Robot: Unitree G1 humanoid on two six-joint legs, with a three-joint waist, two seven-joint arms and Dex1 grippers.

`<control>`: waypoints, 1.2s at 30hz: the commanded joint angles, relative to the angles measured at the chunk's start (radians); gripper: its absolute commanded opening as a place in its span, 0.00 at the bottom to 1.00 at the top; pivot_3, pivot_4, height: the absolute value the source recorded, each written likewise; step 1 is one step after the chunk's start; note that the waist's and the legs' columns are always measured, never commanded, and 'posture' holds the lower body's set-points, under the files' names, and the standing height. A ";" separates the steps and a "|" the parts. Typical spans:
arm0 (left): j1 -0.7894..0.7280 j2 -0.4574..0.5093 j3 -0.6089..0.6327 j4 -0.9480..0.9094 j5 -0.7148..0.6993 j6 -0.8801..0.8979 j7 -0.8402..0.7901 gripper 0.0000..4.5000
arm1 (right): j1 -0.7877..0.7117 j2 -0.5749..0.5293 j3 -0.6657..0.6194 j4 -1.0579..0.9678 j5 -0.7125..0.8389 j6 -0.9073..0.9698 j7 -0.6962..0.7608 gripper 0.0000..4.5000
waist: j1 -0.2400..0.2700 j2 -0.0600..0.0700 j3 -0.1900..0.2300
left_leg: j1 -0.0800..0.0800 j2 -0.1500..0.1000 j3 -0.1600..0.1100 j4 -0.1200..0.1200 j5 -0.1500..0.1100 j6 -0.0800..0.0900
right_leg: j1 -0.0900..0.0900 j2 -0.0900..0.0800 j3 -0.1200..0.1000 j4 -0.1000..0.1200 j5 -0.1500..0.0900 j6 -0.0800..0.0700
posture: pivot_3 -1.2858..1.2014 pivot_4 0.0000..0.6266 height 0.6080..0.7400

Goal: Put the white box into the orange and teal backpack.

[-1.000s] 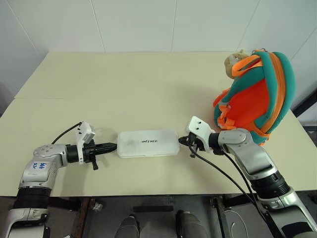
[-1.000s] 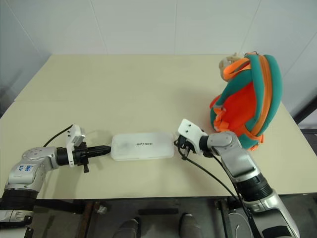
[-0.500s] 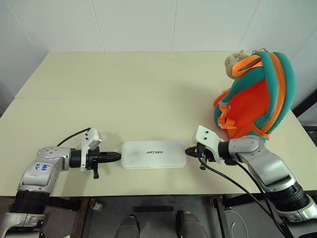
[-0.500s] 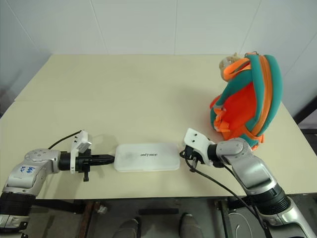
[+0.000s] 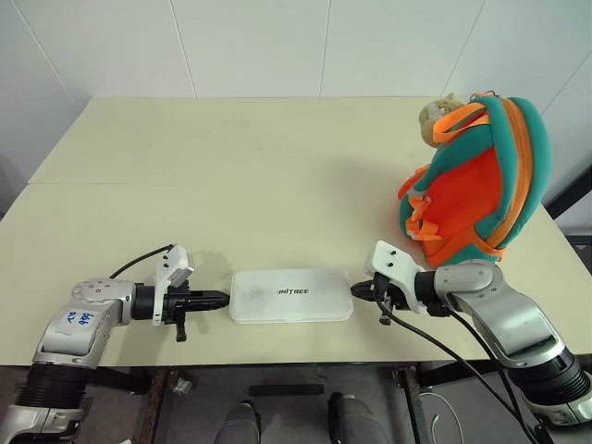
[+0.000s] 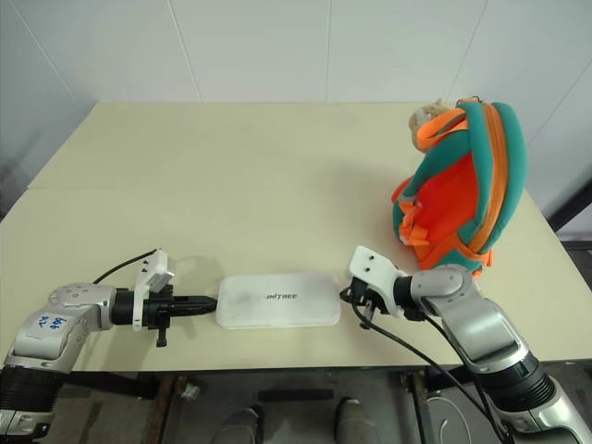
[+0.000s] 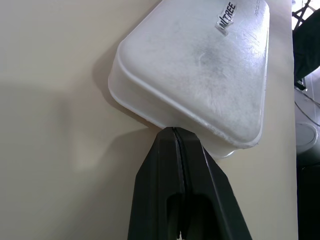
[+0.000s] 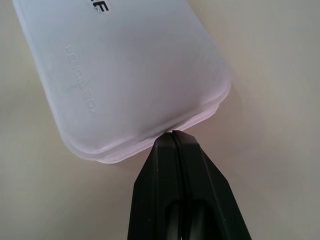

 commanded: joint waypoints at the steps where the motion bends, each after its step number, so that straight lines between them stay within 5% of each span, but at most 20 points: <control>1: -0.023 -0.004 -0.013 0.001 -0.008 -0.028 -0.014 0.00 | 0.011 -0.004 -0.014 -0.045 0.031 -0.014 -0.005 0.01 | 0.000 0.000 0.000 | 0.000 0.000 0.000 0.000 0.000 0.000 | 0.000 0.000 0.000 0.000 0.000 0.000 | 0.52 0.24 1.00; 14: -0.045 0.092 0.013 0.001 -0.025 0.087 -0.007 0.00 | 0.059 -0.098 -0.100 0.026 0.017 -0.069 -0.036 0.01 | -0.001 0.000 0.000 | 0.000 0.000 0.000 0.000 0.000 0.000 | 0.000 0.000 0.000 0.000 0.000 0.000 | 0.52 0.24 1.00; 16: -0.059 0.127 0.001 0.009 -0.015 0.151 0.013 0.09 | 0.064 -0.115 -0.117 0.032 0.023 -0.082 -0.031 0.00 | -0.001 0.000 0.000 | 0.000 0.000 0.000 0.001 0.000 0.000 | 0.000 0.000 0.000 0.000 0.000 0.000 | 0.52 0.24 1.00; 19: -0.080 0.154 -0.003 0.019 -0.040 0.252 0.019 0.27 | 0.064 -0.129 -0.136 0.037 0.029 -0.093 -0.030 0.13 | -0.001 0.000 0.000 | 0.000 0.000 0.000 0.001 0.000 0.000 | 0.000 0.000 0.000 0.000 0.000 0.000 | 0.52 0.24 1.00; 29: -0.173 0.156 0.078 0.049 -0.209 0.524 0.017 0.96 | 0.069 -0.123 -0.141 0.046 0.025 -0.107 -0.052 0.88 | -0.003 -0.001 0.000 | 0.000 0.000 0.000 0.001 0.000 0.000 | 0.000 0.000 0.000 0.000 0.000 0.000 | 0.52 0.24 1.00; 31: -0.181 0.156 0.090 0.064 -0.235 0.567 0.017 1.00 | 0.069 -0.116 -0.139 0.042 0.026 -0.104 -0.062 0.98 | -0.003 0.000 0.000 | 0.000 0.000 0.000 0.001 0.000 0.000 | 0.000 0.000 0.000 0.000 0.000 0.000 | 0.52 0.24 1.00; 36: -0.227 0.146 0.100 0.138 -0.312 0.765 0.042 1.00 | 0.077 -0.104 -0.131 0.034 0.028 -0.100 -0.082 0.98 | -0.001 -0.001 0.000 | 0.000 0.000 0.000 0.001 0.000 0.000 | 0.000 0.000 0.000 0.000 0.000 0.000 | 0.52 0.24 1.00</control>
